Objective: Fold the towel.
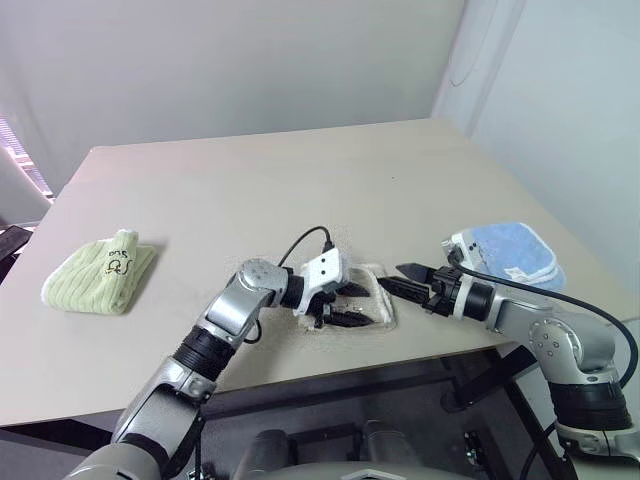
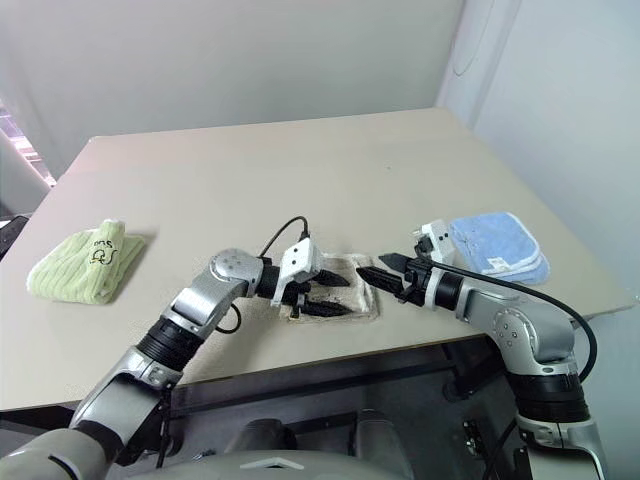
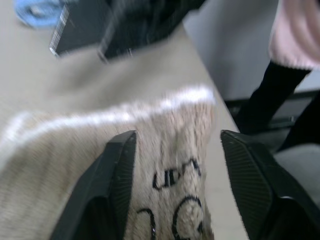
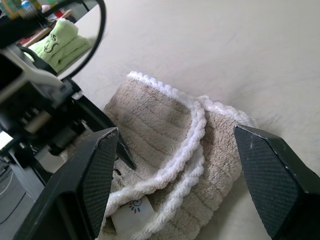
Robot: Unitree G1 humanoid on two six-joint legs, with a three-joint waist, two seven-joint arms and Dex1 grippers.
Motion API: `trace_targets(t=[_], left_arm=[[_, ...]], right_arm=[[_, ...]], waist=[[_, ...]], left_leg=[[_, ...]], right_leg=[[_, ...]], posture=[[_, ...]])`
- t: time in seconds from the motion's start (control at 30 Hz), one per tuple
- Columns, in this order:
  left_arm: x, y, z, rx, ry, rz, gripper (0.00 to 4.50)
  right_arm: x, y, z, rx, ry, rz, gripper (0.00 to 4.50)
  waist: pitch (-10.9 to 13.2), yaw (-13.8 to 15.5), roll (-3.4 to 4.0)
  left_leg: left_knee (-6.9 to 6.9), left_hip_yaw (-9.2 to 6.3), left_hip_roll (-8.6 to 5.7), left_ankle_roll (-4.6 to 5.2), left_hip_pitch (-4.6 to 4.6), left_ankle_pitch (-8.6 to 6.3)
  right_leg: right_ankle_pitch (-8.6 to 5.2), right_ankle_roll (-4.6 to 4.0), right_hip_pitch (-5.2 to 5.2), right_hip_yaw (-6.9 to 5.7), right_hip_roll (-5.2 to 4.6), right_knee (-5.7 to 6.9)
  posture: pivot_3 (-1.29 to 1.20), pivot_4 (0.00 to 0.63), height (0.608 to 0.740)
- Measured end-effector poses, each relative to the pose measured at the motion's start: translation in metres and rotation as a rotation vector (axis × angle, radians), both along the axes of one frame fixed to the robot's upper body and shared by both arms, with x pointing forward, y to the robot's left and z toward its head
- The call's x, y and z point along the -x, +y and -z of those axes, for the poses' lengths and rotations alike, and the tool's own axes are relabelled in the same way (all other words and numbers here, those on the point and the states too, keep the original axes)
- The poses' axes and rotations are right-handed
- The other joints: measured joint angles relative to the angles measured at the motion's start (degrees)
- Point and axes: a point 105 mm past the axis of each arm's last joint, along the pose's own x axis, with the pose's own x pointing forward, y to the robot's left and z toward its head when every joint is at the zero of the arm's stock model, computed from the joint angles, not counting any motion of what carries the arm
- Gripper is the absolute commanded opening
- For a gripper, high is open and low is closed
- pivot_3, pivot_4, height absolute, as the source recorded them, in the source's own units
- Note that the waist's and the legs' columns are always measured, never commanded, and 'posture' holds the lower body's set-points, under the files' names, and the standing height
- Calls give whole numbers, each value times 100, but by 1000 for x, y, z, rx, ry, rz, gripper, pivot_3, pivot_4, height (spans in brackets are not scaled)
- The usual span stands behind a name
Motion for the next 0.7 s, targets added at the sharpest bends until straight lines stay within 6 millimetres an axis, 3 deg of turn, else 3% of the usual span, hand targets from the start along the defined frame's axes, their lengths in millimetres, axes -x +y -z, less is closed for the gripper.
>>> trace_targets(t=[0.07,0.17,0.3,0.37,0.47,0.57,0.7], left_arm=[[-4,3,-12,27,-12,-13,2751],[-11,14,-30,66,-15,-51,2171],[-22,43,-52,120,-14,-136,743],[-28,57,-64,148,-24,-183,27],[-33,68,-69,152,-38,-227,0],[-33,79,-62,97,-55,-247,0],[-19,80,-32,30,-4,-190,0]], right_arm=[[-1,0,-1,-9,4,-2,3877],[-2,-1,-8,-37,-8,-3,3237],[-3,0,-20,-64,-45,-17,1787],[-5,6,-36,-79,-98,-42,1058],[-10,17,-56,-107,-176,-80,14],[-9,33,-52,-103,-175,-149,14],[-6,47,-23,-66,-91,-223,14]], waist=[[0,-5,0],[1,-10,1],[3,-26,4],[4,-25,5],[4,-20,4],[4,-19,4],[4,-13,5]], left_leg=[[0,0,0,0,0,0],[-1,-1,0,0,0,0],[-5,-1,2,0,-1,0],[-5,-1,3,0,0,0],[-5,-1,3,0,0,0],[-9,0,2,0,-1,0],[-10,3,0,0,-3,0]], right_leg=[[0,0,0,0,0,0],[0,0,0,-1,2,0],[0,0,-5,0,4,1],[0,0,-5,0,4,1],[0,0,-3,-1,3,0],[-1,-1,-4,-1,3,-1],[-1,-1,-5,0,-6,-4]], posture=[[0,0,740],[0,0,740],[0,0,740],[0,0,740],[0,0,740],[0,0,740],[0,0,740]])
